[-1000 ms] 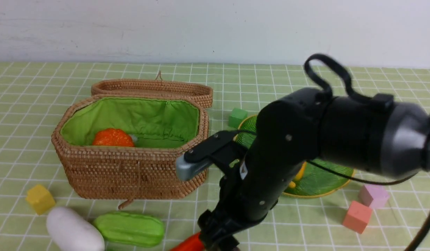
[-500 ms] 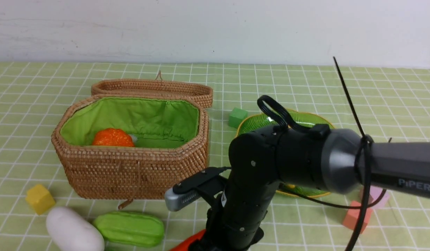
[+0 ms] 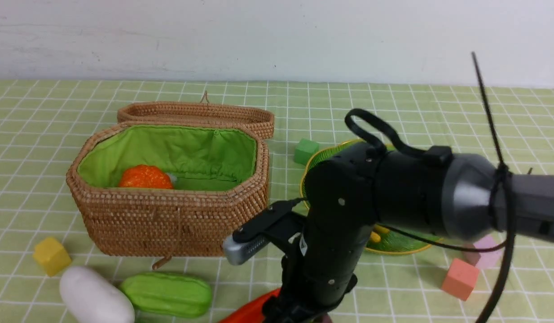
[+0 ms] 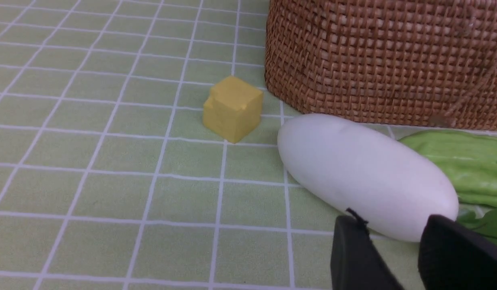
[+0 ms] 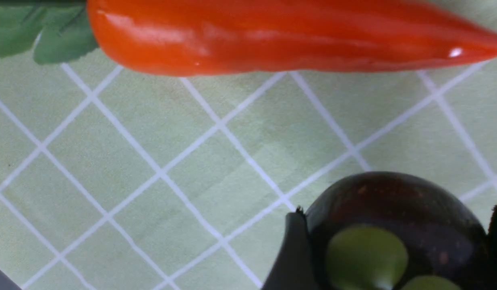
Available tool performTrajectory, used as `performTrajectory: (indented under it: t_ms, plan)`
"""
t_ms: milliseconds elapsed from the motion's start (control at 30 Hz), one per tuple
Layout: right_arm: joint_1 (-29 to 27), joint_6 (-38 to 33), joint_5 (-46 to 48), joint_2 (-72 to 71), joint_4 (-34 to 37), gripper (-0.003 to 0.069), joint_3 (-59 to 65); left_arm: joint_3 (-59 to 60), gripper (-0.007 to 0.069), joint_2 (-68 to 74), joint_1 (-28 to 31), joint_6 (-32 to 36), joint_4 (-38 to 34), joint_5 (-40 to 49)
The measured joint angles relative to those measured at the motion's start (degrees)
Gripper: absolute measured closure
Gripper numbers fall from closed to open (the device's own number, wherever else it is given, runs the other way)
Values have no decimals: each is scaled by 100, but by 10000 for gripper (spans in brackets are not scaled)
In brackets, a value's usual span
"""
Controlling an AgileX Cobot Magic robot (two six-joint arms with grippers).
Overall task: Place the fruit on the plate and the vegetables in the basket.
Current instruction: Use the right arm to grab a mangosteen and put it into the right plate, then use the right arm to grab a carrot and put it into the left basket
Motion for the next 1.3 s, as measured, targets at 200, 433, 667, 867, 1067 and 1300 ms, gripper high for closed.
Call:
performTrajectory:
  t_ms: [200,433,667,867,1067,1300]
  plan:
    - [-812,381,-65,-481,-528,104,-325,0,386,0,0,0,0,0]
    - [-2671,904,-1175,-402,-610,105,-455,0,386,0,0,0,0,0]
    - [-3514,991,-1500,147,-286,105,-459,0,386,0,0,0,0,0]
    - [-3532,1009,-1506,219,-261,105,-459,0,386,0,0,0,0,0]
    - [-3532,1091,-1505,54,-261,43,-459,0,386,0,0,0,0,0]
    - [-3532,1143,-1516,-300,-261,-14,-466,0,386,0,0,0,0,0]
